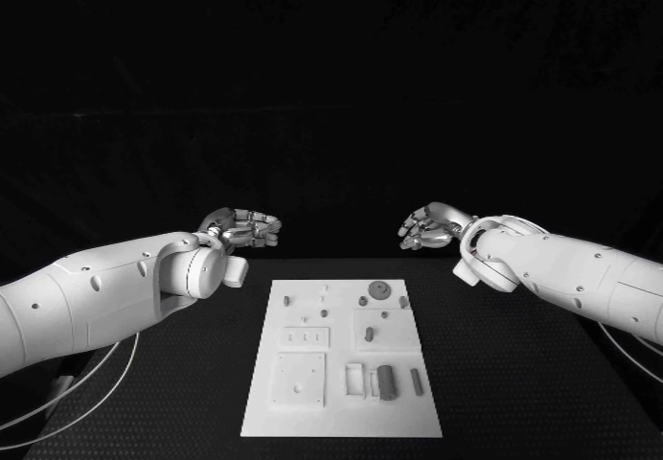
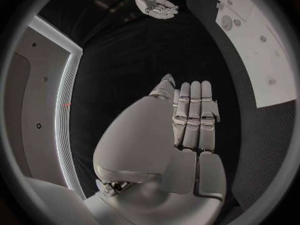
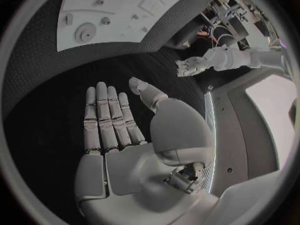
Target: Assemble the parts on the task board
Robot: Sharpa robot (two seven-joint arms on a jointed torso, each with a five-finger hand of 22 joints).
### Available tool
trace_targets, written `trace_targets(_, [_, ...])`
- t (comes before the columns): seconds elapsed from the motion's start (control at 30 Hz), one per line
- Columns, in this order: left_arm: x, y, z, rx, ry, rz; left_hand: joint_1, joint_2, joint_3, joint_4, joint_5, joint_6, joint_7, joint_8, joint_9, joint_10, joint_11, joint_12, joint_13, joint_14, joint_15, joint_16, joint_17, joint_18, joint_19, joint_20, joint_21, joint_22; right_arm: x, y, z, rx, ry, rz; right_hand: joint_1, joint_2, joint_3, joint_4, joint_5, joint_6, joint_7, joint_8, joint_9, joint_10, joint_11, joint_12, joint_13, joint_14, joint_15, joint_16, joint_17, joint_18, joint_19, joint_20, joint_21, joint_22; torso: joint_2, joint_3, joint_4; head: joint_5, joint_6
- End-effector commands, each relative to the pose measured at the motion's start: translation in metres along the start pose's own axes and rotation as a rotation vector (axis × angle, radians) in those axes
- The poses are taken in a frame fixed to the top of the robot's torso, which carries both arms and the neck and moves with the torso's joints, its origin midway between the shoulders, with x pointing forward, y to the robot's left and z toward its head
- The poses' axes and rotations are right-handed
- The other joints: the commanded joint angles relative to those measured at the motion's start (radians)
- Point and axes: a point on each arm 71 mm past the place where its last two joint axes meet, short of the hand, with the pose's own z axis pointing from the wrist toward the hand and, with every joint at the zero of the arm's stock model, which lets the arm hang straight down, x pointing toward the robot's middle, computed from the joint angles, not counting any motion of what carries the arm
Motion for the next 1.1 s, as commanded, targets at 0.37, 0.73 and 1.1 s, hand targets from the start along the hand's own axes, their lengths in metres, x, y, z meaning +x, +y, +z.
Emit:
trace_targets(0.37, [0.028,-0.004,-0.022,0.091,0.186,0.057,0.009,0.001,-0.013,0.008,0.006,0.013,-0.002,-0.011,-0.006,0.015,-0.002,-0.012,-0.001,0.013,0.0,-0.005,0.006,-0.003,0.013,-0.004,-0.004,-0.003,0.025,0.029,0.014,-0.105,0.059,-0.408,-0.003,-0.025,-0.005,-0.001,0.007,0.039,-0.002,-0.025,0.013,0.056,-0.012,-0.019,0.002,0.086,-0.03,-0.001,0.062,0.013,0.09,-0.023,0.011,0.015,0.057,0.0051,0.0636,-0.055,0.015])
trace_targets(0.73, [0.041,-0.005,-0.039,0.101,0.245,0.054,0.009,0.002,-0.019,0.008,0.006,0.02,-0.004,-0.014,-0.009,0.024,-0.005,-0.015,0.0,0.019,-0.002,-0.006,0.011,-0.005,0.02,-0.008,-0.005,-0.003,0.053,0.043,0.019,-0.129,0.14,-0.574,-0.007,-0.027,-0.007,-0.001,0.006,0.068,-0.013,-0.036,0.019,0.108,-0.033,-0.015,0.016,0.14,-0.055,0.017,0.11,0.013,0.15,-0.044,0.031,0.032,0.09,-0.0057,0.1166,-0.094,0.013])
trace_targets(1.1, [0.047,-0.005,-0.039,0.102,0.259,0.053,0.005,0.003,-0.024,0.009,0.006,0.022,-0.004,-0.017,-0.011,0.026,-0.005,-0.019,-0.001,0.02,-0.002,-0.009,0.013,-0.007,0.021,-0.009,-0.006,-0.004,0.059,0.036,0.018,-0.073,0.179,-0.691,-0.028,-0.042,-0.021,0.002,0.006,0.111,-0.026,-0.056,0.03,0.179,-0.07,0.01,0.106,0.182,-0.091,0.111,0.199,0.013,0.222,-0.078,0.116,0.037,0.125,-0.009,0.1334,-0.126,0.022])
